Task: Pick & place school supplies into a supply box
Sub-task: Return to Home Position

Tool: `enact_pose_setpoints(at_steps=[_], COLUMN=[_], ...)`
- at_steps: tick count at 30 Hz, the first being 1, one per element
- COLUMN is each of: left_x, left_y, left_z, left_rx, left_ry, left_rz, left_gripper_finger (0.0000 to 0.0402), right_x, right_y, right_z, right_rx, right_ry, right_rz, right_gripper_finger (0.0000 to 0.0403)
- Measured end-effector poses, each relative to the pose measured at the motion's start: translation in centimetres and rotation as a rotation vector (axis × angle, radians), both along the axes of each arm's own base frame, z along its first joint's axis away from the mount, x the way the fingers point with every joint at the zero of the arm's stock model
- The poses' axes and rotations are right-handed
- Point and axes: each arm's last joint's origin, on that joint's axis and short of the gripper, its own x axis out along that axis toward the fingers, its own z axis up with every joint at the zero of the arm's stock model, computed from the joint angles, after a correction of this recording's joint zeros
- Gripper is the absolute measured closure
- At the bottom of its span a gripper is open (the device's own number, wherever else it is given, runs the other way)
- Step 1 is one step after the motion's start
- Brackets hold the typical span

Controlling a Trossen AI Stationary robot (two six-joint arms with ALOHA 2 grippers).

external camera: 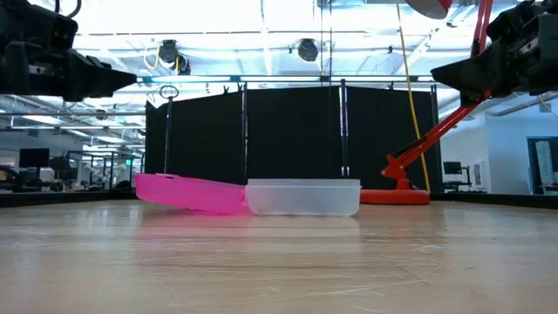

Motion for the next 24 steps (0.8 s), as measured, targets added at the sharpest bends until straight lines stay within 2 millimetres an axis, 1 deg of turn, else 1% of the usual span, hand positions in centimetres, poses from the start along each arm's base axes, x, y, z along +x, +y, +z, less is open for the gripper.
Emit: enact_pose_setpoints(at_steps=[5,13,19,24], left_x=[0.00,0.00,0.00,0.00], left_y=[0.00,0.00,0.00,0.00], left_z=[0.00,0.00,0.00,-0.01], left_rx=[-0.035,-0.168,-0.162,-0.164], left_ry=[-0.001,-0.005,-0.005,-0.004], left_rz=[0.000,-0.003,-0.003,-0.003], left_gripper_finger=[0.0385,0.0360,0.0358,0.0358], right_x=[0.00,0.00,0.00,0.00], right_y=[0.00,0.01,0.01,0.01], right_z=[0.00,0.00,0.06,0.06], right_rx=[-0.001,0.025,0.071,0.074], right_ry=[0.000,-0.003,-0.017,-0.017], right_rz=[0.001,0.006,0.008,0.009], right_gripper_finger=[0.0403,0.0403,0.0403,0.0403])
